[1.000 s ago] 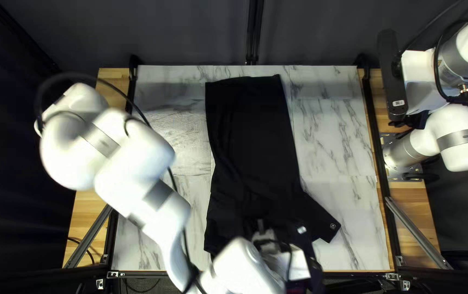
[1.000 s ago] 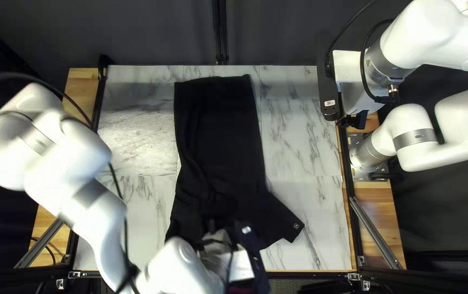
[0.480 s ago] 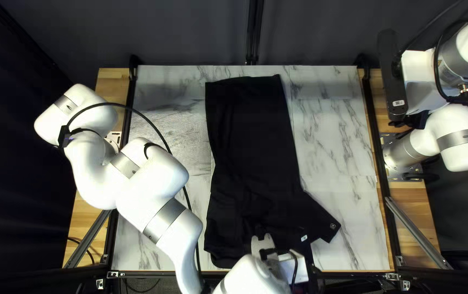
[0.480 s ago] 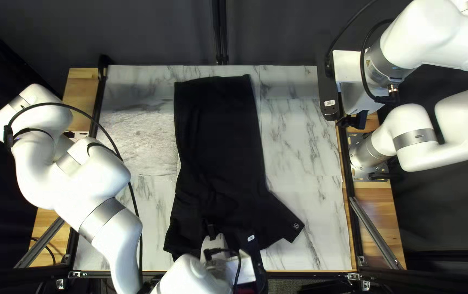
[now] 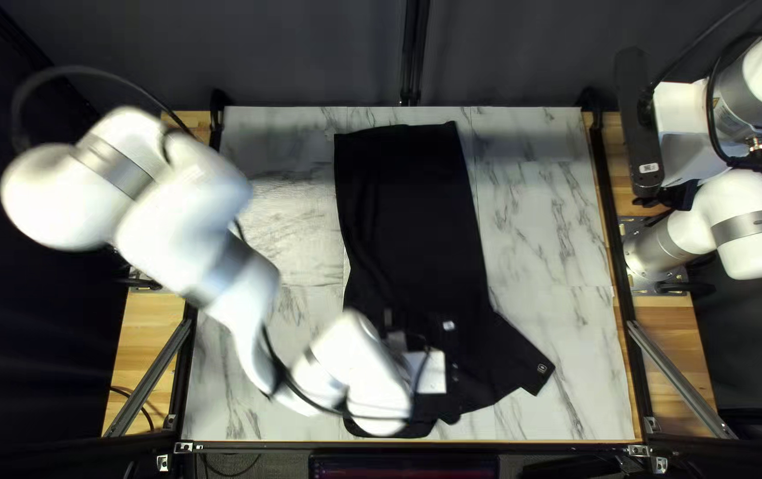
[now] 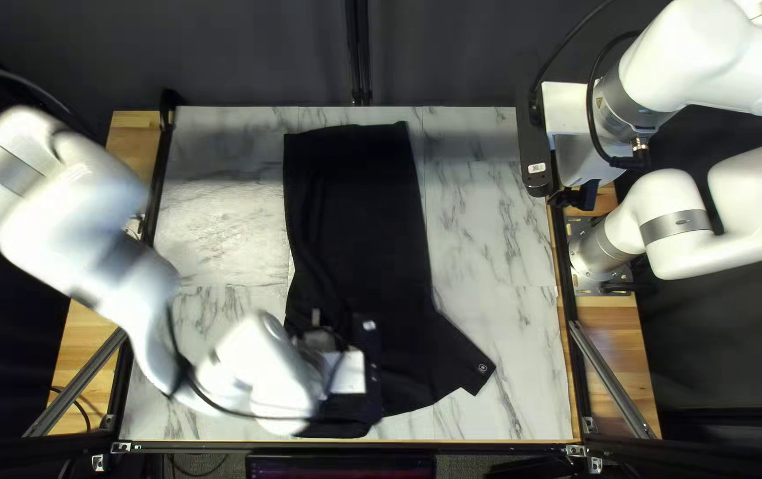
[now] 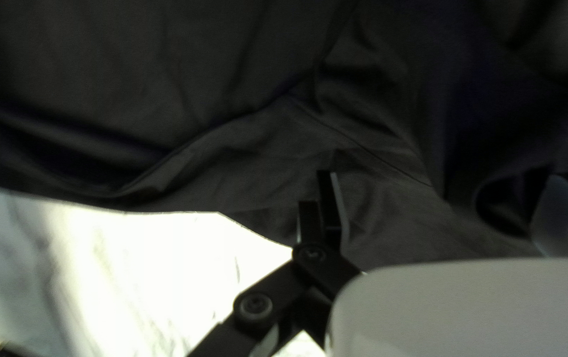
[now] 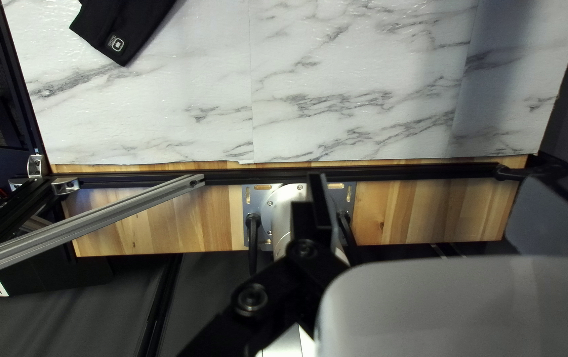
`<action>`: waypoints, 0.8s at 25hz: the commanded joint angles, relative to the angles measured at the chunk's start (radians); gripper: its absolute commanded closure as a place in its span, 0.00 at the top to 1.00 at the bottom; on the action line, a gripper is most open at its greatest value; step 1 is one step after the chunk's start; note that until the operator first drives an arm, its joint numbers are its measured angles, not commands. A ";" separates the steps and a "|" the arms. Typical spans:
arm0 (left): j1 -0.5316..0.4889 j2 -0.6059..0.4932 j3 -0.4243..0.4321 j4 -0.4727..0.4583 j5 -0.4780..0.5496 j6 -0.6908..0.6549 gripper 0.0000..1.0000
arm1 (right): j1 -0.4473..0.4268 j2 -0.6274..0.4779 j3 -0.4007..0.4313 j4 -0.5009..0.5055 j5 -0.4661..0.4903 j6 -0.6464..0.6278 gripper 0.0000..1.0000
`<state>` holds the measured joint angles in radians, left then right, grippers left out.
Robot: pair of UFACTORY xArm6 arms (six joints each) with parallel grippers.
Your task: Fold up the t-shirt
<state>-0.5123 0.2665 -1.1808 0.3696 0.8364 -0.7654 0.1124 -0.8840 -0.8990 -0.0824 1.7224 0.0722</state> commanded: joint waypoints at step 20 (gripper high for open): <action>0.092 -0.185 0.325 0.017 -0.440 0.138 1.00 | 0.000 0.000 0.000 0.000 0.000 0.000 1.00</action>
<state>-0.4179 0.0795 -0.8564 0.3973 0.4356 -0.6550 0.1124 -0.8840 -0.8990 -0.0824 1.7224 0.0722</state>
